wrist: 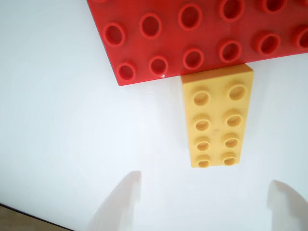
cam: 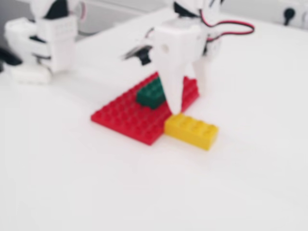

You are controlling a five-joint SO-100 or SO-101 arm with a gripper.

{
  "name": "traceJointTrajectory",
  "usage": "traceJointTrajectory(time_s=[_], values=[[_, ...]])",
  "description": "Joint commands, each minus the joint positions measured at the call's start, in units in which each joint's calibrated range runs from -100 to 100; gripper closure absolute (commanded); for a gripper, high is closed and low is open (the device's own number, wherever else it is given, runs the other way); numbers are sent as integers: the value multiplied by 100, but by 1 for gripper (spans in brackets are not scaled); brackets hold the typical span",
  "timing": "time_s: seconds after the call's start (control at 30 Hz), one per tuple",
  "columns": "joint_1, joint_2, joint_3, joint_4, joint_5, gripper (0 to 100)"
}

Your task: Put yellow lego brick onto the green one

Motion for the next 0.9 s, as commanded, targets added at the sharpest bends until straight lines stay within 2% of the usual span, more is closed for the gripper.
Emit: traceJointTrajectory(time_s=[0.0, 0.87], values=[[180, 2, -206, -190, 50, 72], [-63, 597, -188, -225, 399, 72]])
